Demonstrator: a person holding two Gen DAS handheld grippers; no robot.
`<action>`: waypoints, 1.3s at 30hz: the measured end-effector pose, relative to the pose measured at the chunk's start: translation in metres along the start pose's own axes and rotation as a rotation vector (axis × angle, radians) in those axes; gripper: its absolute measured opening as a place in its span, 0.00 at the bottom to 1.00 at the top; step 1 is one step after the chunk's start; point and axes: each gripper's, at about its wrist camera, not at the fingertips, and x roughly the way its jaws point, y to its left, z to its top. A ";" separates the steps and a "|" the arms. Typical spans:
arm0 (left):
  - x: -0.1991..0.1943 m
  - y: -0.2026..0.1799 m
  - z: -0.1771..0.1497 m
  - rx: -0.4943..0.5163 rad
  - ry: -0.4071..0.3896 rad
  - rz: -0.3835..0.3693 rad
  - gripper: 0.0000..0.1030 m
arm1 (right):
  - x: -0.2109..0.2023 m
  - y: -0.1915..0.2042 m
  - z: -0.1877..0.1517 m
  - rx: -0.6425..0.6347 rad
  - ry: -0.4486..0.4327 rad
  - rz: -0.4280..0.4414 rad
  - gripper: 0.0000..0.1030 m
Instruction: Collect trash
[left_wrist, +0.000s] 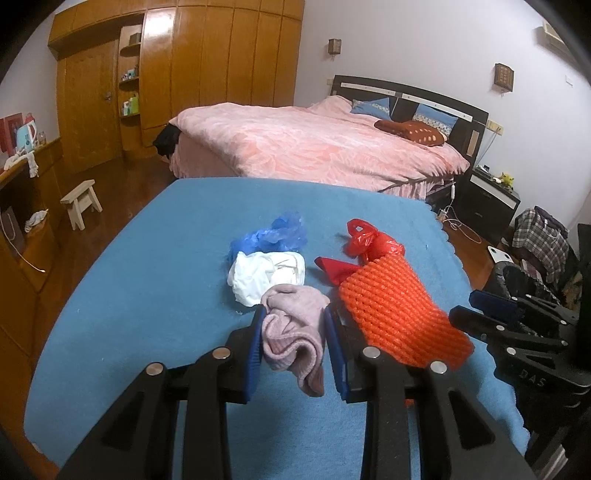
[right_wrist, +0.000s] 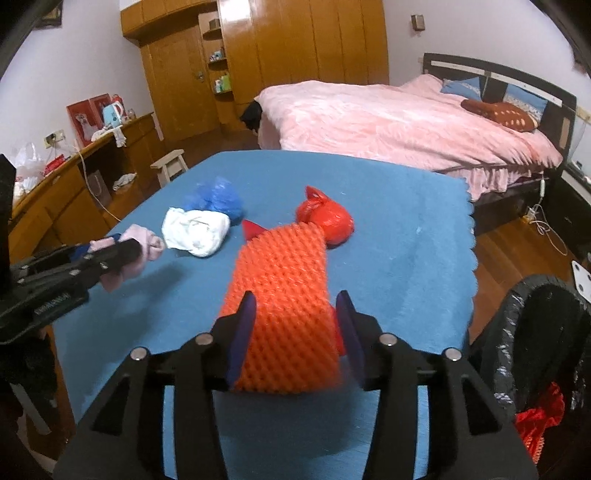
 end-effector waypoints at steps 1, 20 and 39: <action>0.000 0.001 0.000 -0.002 0.000 0.001 0.31 | 0.001 0.002 0.000 -0.004 0.002 0.011 0.45; 0.001 0.004 -0.001 -0.021 0.005 0.003 0.31 | 0.027 0.023 -0.005 -0.093 0.079 0.051 0.00; 0.006 0.002 -0.003 -0.025 0.017 -0.002 0.31 | 0.049 0.019 -0.006 -0.067 0.125 0.027 0.16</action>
